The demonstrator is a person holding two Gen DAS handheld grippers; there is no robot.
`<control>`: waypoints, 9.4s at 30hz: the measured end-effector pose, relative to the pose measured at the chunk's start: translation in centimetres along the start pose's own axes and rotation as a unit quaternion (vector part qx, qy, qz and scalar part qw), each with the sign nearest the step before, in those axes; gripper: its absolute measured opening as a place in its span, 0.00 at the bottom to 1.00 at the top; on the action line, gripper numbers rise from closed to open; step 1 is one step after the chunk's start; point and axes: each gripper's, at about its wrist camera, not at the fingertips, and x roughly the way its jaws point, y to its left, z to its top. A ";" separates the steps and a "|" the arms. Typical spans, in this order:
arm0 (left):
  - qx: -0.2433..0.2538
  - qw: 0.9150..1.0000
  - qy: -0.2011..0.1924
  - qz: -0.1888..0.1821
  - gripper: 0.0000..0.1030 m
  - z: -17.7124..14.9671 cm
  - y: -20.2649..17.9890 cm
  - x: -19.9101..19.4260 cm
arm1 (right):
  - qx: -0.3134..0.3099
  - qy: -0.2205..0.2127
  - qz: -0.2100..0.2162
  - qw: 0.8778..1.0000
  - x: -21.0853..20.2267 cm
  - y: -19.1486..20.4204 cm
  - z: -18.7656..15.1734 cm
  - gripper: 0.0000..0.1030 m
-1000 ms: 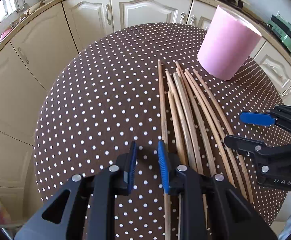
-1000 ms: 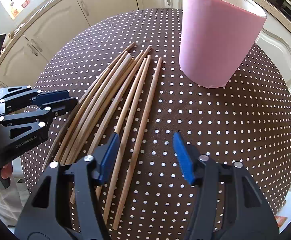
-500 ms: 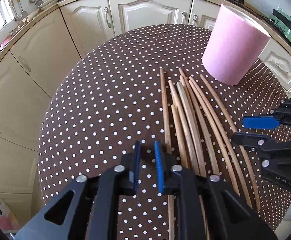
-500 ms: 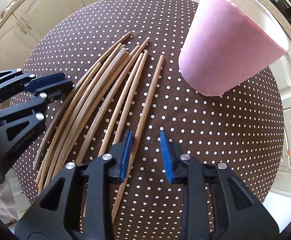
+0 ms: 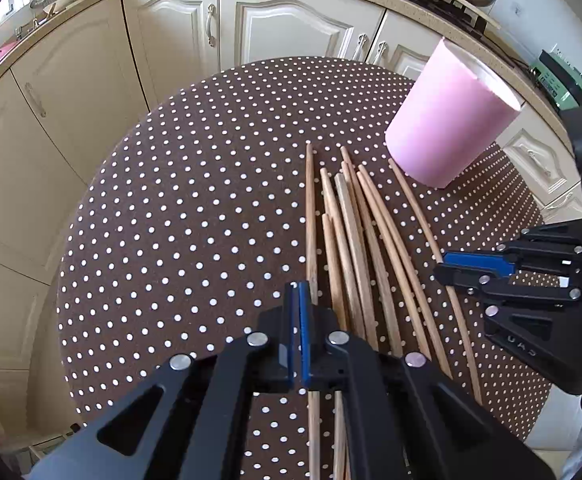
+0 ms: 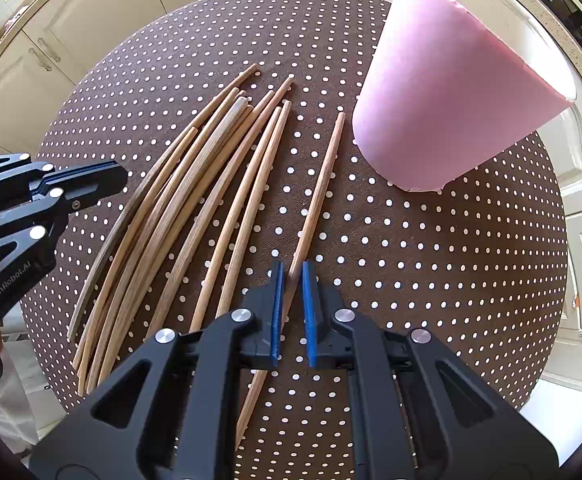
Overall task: Organize utensils
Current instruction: 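Align the left gripper on one chopstick while the right gripper positions over another, then close both grippers on a chopstick each and lift them upright, then carry both upright chopsticks over the pink cup, then lower the chopsticks into the pink cup and open both grippers, then move both grippers back over the chopstick pile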
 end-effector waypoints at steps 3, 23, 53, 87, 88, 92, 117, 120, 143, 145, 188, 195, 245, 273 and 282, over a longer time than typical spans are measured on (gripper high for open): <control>0.008 1.000 0.022 -0.002 0.03 -0.2 -0.2 0.8 | 0.002 0.000 0.001 1.000 0.0 0.2 0.0 0.10; 0.019 1.000 0.020 -0.003 0.21 0.1 -1.7 0.2 | 0.003 -0.001 0.008 1.000 -0.2 0.0 0.3 0.10; 0.023 0.999 -0.024 0.025 0.05 -0.7 -1.7 0.6 | -0.013 -0.010 0.000 1.000 -0.2 0.4 0.0 0.09; 0.033 0.996 -0.082 -0.022 0.05 -0.3 -1.1 -4.8 | -0.005 -0.061 0.052 0.997 -3.4 -0.6 -2.0 0.06; 0.032 0.996 -0.083 -0.026 0.05 -0.3 -1.0 -4.9 | -0.005 -0.064 0.053 0.997 -3.6 -0.7 -2.0 0.06; 0.030 0.995 -0.088 -0.038 0.05 -0.3 -1.0 -5.4 | -0.004 -0.077 0.062 0.995 -4.8 -1.0 -2.2 0.06; 0.045 0.937 -0.310 -0.156 0.05 3.7 -6.0 -12.0 | 0.041 -0.268 0.115 0.956 -19.3 -9.2 -3.9 0.06; 0.045 0.926 -0.339 -0.162 0.05 5.3 -7.1 -12.6 | 0.045 -0.295 0.115 0.948 -21.9 -10.3 -3.7 0.06; 0.028 0.870 -0.479 -0.114 0.05 13.0 -11.0 -10.4 | 0.059 -0.325 0.078 0.941 -23.1 -15.4 0.4 0.06; 0.030 0.867 -0.485 -0.105 0.05 12.7 -11.0 -9.9 | 0.059 -0.319 0.079 0.943 -22.3 -15.6 0.5 0.06; 0.060 0.923 -0.363 -0.112 0.20 8.3 -9.3 -6.1 | 0.096 -0.269 0.087 0.954 -15.0 -14.3 0.4 0.07; 0.050 0.929 -0.351 -0.105 0.33 8.0 -8.5 -6.5 | 0.107 -0.270 0.091 0.953 -14.9 -14.6 0.4 0.07; 0.047 0.989 -0.143 -0.007 0.57 -6.8 0.5 -5.0 | 0.087 -0.228 0.086 0.966 -9.9 -4.1 -9.3 0.47; 0.027 0.996 -0.089 0.009 0.57 -6.5 2.4 -2.9 | 0.069 -0.161 0.081 0.981 -5.5 -0.8 -6.3 0.40; 0.031 0.997 -0.074 0.020 0.57 -4.5 2.4 -1.5 | 0.063 -0.128 0.079 0.987 -4.1 0.0 -3.9 0.33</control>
